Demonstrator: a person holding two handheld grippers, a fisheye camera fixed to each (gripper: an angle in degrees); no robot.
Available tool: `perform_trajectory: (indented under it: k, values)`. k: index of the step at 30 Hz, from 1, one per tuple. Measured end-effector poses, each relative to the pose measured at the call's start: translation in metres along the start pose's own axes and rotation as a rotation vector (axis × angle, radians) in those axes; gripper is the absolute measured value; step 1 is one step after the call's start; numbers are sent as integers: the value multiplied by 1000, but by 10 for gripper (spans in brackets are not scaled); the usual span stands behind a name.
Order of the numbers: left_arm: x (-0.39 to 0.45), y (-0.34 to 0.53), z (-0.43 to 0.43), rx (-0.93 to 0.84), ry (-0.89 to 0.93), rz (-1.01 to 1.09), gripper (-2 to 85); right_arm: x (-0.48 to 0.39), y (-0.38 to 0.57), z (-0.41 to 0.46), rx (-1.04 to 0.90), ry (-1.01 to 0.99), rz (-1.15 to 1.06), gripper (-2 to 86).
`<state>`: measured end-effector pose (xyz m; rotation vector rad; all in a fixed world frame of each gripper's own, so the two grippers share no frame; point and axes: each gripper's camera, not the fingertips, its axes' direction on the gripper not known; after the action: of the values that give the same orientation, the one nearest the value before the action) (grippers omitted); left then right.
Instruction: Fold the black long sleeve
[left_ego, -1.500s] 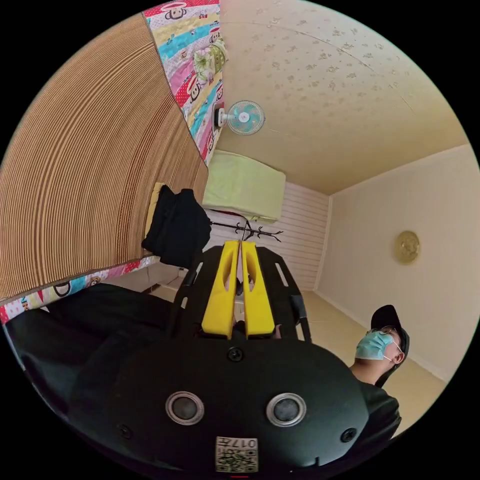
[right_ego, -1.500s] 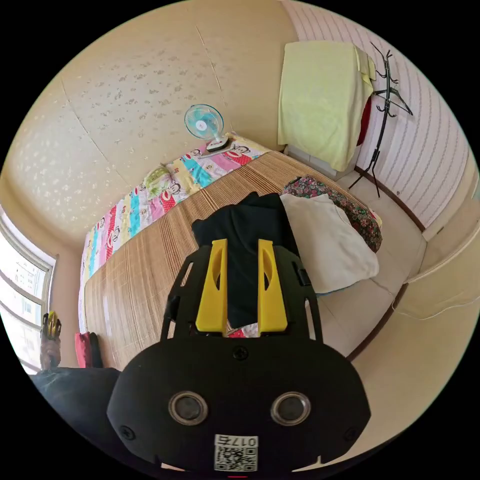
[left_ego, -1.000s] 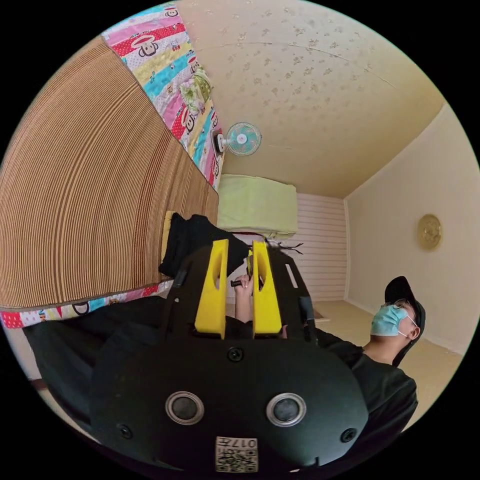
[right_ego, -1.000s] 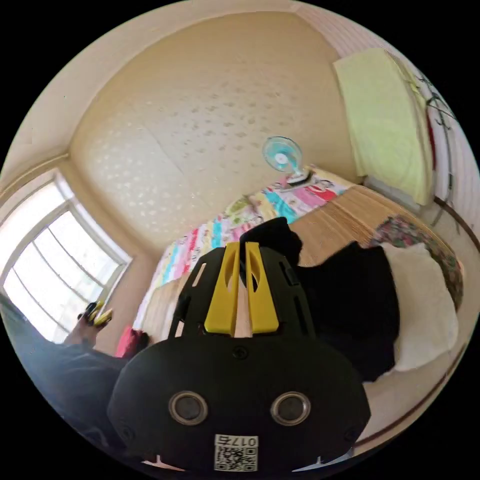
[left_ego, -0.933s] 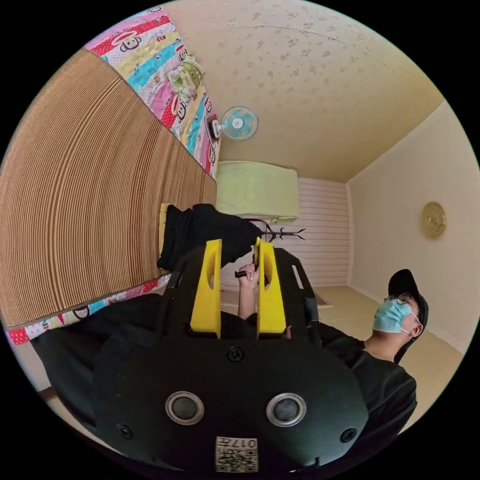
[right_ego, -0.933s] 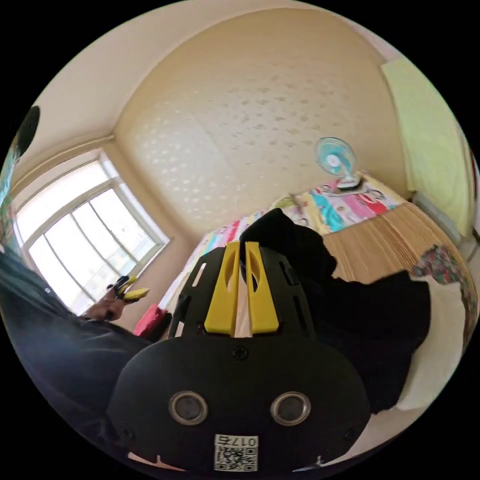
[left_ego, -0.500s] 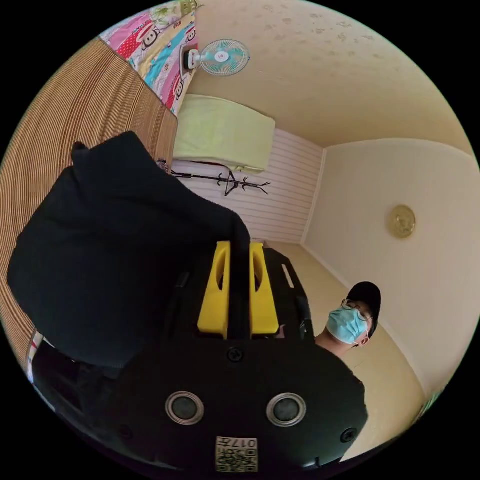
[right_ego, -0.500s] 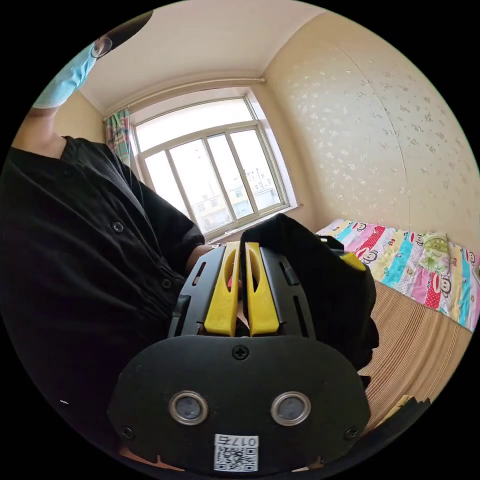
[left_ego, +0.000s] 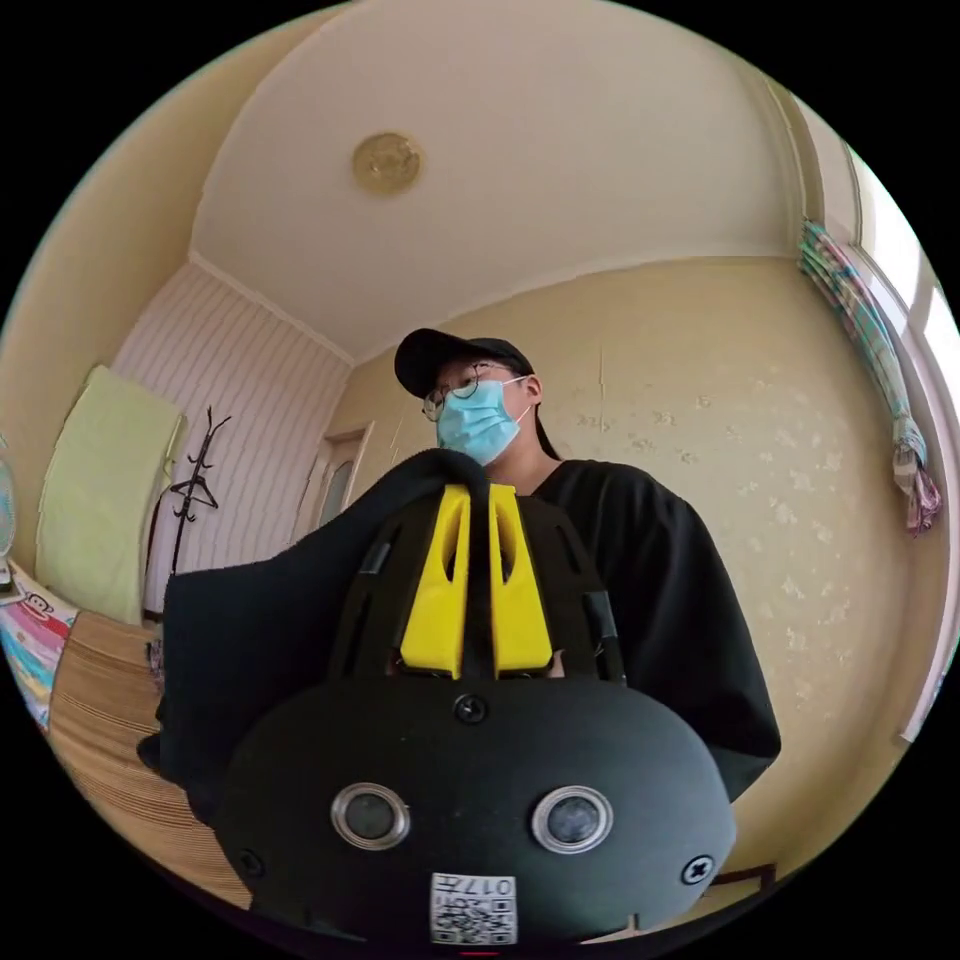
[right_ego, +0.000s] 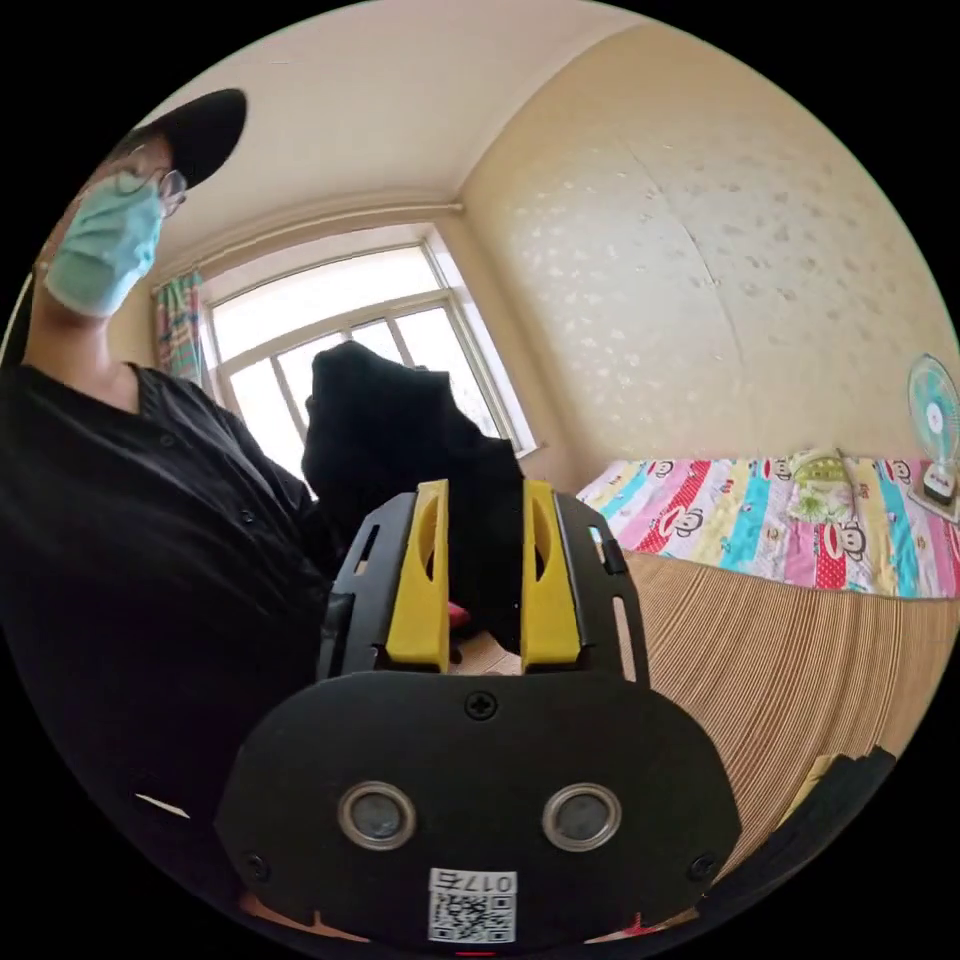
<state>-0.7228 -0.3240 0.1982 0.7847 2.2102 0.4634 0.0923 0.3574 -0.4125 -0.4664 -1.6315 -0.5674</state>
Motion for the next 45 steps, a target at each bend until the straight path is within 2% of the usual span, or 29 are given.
perform_trajectory:
  k: [4, 5, 6, 8, 9, 10, 12, 13, 15, 17, 20, 21, 23, 25, 28, 30, 31, 33, 35, 36, 40, 42, 44, 45]
  values:
    - [26, -8, 26, -18, 87, 54, 30, 41, -12, 78, -211, -141, 41, 170]
    - [32, -9, 32, -24, 98, 59, 31, 55, -10, 114, -319, -198, 81, 164]
    - [39, -10, 36, -28, 89, 69, 31, 64, -7, 149, -450, -294, 108, 146]
    - [52, -14, 39, -36, 4, 57, 29, 66, -10, 166, -485, -433, 92, 94]
    - [66, -19, 38, -48, -118, 22, 29, 62, -18, 148, -380, -332, 125, 52]
    - [77, -23, 37, -49, -180, 19, 28, 56, -23, 134, -322, -251, 127, 49]
    - [136, -36, 28, -36, -425, 61, 27, 22, -56, 67, -172, 14, 27, 42]
    - [152, -39, 25, -30, -494, 62, 26, 13, -64, 50, -135, 62, 4, 40]
    - [203, -53, 22, -28, -779, 27, 22, -23, -95, -8, 19, 197, -97, 39]
    - [226, -63, 35, -67, -952, 43, 18, -51, -116, -45, 149, 191, -197, 38]
    - [237, -88, 65, -29, -1188, 92, 13, -91, -154, -62, 167, 369, -328, 39]
    - [235, -102, 77, -12, -1241, 117, 12, -101, -169, -60, 155, 500, -367, 39]
    - [226, -126, 87, 27, -1359, 102, 12, -97, -199, -49, 86, 638, -385, 40]
    - [206, -152, 80, 67, -1499, 28, 13, -64, -238, -30, -65, 682, -333, 41]
    - [128, -206, 32, -42, -1639, -109, 21, 47, -297, 36, -341, 752, -305, 47]
    - [31, -230, -47, -62, -1765, -298, 41, 185, -322, 105, -544, 837, -158, 75]
    - [3, -231, -71, -75, -1788, -354, 49, 223, -321, 121, -584, 864, -100, 87]
    - [-92, -203, -174, -106, -1919, -658, 74, 332, -287, 154, -691, 909, 130, 96]
    - [-130, -156, -234, -121, -1961, -928, 83, 368, -240, 162, -671, 850, 233, 98]
    - [-140, -117, -255, -110, -1907, -1023, 88, 382, -198, 169, -673, 772, 263, 99]
    - [-156, 26, -268, -137, -1725, -1229, 106, 421, -33, 204, -881, 626, 373, 95]
    - [-175, 139, -258, -245, -1578, -1454, 116, 435, 79, 219, -1011, 537, 465, 87]
    - [-190, 213, -246, -390, -1492, -1606, 118, 439, 142, 221, -1054, 494, 558, 86]
    - [-189, 249, -241, -471, -1542, -1691, 119, 440, 175, 221, -1051, 457, 621, 90]
